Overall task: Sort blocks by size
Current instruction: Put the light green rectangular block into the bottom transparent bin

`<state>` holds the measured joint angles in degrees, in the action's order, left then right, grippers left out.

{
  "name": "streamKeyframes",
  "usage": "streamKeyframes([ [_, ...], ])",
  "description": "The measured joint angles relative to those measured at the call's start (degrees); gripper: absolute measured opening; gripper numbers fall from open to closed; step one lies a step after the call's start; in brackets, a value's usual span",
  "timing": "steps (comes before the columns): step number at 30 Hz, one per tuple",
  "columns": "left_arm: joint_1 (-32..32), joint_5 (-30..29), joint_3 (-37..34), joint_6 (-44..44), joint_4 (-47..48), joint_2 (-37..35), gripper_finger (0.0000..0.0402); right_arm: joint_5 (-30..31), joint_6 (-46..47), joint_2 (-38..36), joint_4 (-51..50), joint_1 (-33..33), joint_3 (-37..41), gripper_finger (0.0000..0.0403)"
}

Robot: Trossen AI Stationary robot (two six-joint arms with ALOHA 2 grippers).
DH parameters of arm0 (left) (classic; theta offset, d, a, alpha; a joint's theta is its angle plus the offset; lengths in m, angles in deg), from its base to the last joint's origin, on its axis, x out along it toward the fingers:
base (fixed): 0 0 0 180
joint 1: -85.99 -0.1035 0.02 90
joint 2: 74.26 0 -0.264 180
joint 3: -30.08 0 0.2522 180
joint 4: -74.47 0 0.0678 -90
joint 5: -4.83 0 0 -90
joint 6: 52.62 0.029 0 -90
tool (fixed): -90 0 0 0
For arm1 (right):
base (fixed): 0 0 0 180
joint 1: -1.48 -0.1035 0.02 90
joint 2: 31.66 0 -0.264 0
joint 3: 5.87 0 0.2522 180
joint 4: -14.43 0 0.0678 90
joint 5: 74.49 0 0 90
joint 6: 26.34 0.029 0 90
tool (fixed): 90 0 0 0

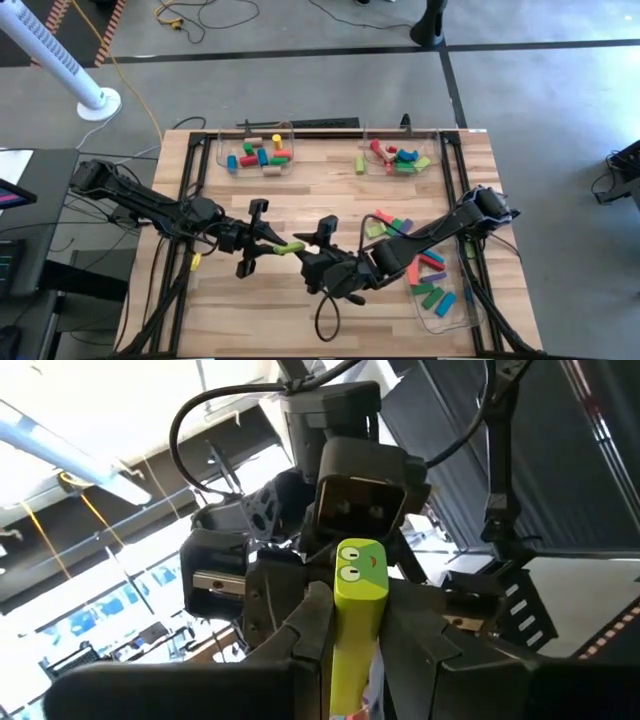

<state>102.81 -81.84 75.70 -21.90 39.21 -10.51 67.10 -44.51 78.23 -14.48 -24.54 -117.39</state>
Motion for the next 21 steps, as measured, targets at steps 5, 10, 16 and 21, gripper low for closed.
streamKeyframes([
  [5,0.0,-0.7,0.0,0.5,0.4,0.0,0.0055,0.0,-0.8,0.1,0.8,0.0,0.0,0.0158],
  [10,0.0,-1.8,0.0,1.8,1.6,0.0,0.0055,0.0,-1.0,0.1,0.7,-0.5,0.0,0.0122],
  [16,0.0,-1.9,0.0,2.0,1.7,0.0,0.0055,0.1,-0.1,0.1,0.2,-0.5,0.0,0.0106],
  [21,0.0,-1.9,0.0,2.3,1.8,0.0,0.0055,0.2,0.3,0.1,-0.6,-0.5,0.0,0.0105],
])
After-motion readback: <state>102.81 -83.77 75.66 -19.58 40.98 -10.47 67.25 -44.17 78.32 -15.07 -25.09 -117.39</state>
